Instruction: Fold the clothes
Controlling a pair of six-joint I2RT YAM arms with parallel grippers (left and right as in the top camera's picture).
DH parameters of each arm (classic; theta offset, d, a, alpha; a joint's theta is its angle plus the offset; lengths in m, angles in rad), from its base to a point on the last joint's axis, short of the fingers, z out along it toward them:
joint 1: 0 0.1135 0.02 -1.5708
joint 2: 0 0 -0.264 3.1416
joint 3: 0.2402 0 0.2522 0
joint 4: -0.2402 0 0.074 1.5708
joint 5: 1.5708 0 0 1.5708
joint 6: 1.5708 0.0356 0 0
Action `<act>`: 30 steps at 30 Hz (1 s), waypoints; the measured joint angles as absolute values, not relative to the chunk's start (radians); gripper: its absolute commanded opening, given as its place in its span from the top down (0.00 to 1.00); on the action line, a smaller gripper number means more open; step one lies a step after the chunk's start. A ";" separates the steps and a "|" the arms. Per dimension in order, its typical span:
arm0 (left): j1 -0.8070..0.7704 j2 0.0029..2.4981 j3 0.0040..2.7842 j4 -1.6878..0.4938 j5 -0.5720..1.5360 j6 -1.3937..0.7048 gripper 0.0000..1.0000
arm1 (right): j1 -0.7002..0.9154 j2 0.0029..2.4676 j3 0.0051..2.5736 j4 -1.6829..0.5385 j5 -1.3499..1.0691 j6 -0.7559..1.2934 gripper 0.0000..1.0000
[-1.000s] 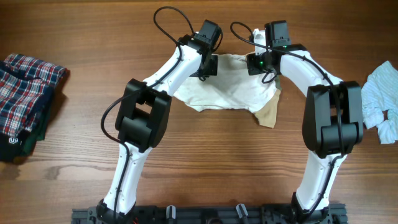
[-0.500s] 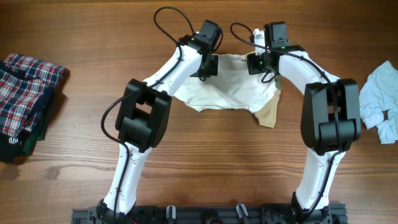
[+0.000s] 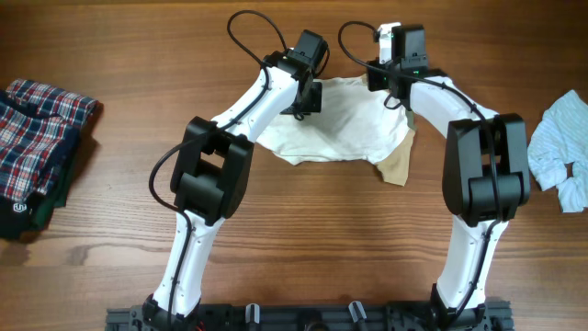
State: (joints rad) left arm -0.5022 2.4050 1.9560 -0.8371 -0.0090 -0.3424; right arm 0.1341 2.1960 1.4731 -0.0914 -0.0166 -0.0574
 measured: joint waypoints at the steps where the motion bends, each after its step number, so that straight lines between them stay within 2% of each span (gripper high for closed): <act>1: -0.502 2.405 1.956 -0.837 -0.008 -0.342 0.88 | 0.134 2.198 1.473 -0.058 -0.007 -0.057 0.92; 3: -0.502 2.405 1.956 -0.838 -0.006 -0.342 0.87 | 0.134 2.199 1.473 -0.044 0.005 -0.054 0.88; 5: -0.502 2.405 1.956 -0.838 -0.004 -0.342 0.83 | 0.134 2.198 1.473 -0.090 0.009 -0.022 0.68; 6: -0.502 2.405 1.956 -0.838 -0.002 -0.342 0.82 | 0.134 2.196 1.473 -0.129 0.009 0.007 0.63; 10: -0.504 2.405 1.957 -0.838 0.001 -0.343 0.78 | 0.118 2.105 1.470 -0.335 0.017 0.244 0.60; 12: -0.504 2.405 1.957 -0.838 0.003 -0.343 0.77 | 0.096 2.075 1.471 -0.347 0.012 0.343 0.60; 15: -0.504 2.405 1.958 -0.838 0.006 -0.343 0.76 | 0.076 2.070 1.471 -0.356 -0.009 0.450 0.76; 17: -0.504 2.405 1.958 -0.838 0.006 -0.343 0.83 | 0.076 2.070 1.471 -0.356 -0.040 0.516 0.76; 18: -0.504 2.405 1.958 -0.838 0.005 -0.343 0.92 | 0.077 2.070 1.471 -0.356 -0.053 0.550 0.76; 19: -0.504 2.405 1.958 -0.841 0.003 -0.345 0.96 | 0.077 2.071 1.471 -0.356 -0.067 0.583 0.76; 30: -0.503 2.405 1.958 -0.846 -0.006 -0.350 0.96 | 0.077 2.130 1.471 -0.348 -0.090 0.654 0.71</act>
State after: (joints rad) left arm -0.5030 2.4050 1.9575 -0.8455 -0.0059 -0.3496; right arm 0.0769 2.1300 1.4708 -0.3481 -0.0898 0.6544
